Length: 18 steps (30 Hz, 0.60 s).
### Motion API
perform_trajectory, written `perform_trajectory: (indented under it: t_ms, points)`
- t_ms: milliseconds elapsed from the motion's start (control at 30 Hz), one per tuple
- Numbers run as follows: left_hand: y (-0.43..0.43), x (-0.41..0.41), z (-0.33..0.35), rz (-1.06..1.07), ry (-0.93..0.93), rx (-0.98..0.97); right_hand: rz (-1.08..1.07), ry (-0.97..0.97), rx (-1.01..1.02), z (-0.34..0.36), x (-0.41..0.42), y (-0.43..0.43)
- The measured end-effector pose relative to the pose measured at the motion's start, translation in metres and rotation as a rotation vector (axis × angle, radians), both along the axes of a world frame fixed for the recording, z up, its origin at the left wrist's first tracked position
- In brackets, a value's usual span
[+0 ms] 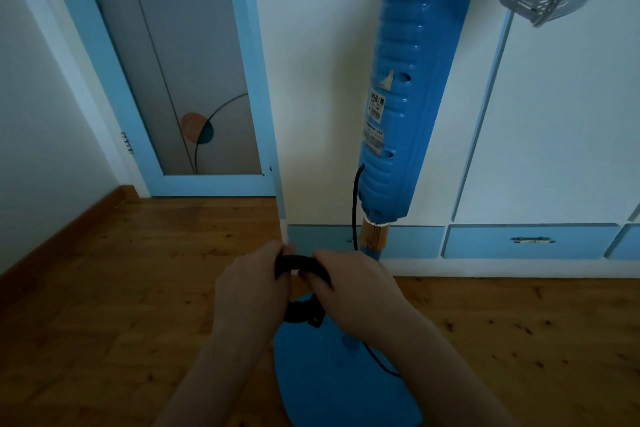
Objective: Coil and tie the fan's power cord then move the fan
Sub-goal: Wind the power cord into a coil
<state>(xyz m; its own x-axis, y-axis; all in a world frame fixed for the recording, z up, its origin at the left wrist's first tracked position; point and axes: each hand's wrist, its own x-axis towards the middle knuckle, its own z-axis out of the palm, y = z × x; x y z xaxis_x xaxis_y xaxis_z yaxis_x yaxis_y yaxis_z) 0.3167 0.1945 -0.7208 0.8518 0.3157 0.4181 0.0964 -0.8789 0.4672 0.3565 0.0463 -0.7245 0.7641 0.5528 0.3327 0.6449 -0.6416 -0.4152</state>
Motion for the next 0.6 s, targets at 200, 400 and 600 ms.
perform_trajectory:
  t_ms: [200, 400, 600]
  points:
    - [0.003, 0.007, -0.004, 0.085, -0.050, -0.678, 0.186, 0.603, 0.477, 0.026, 0.001, -0.013]
    - [0.004, 0.010, -0.002, 0.102, -0.153, -0.952, -0.020, 0.445, 0.484, 0.004, -0.022, 0.022]
    - [-0.012, 0.007, -0.001, -0.033, -0.037, -1.111, -0.158, 0.041, 0.317, 0.002, -0.021, 0.021]
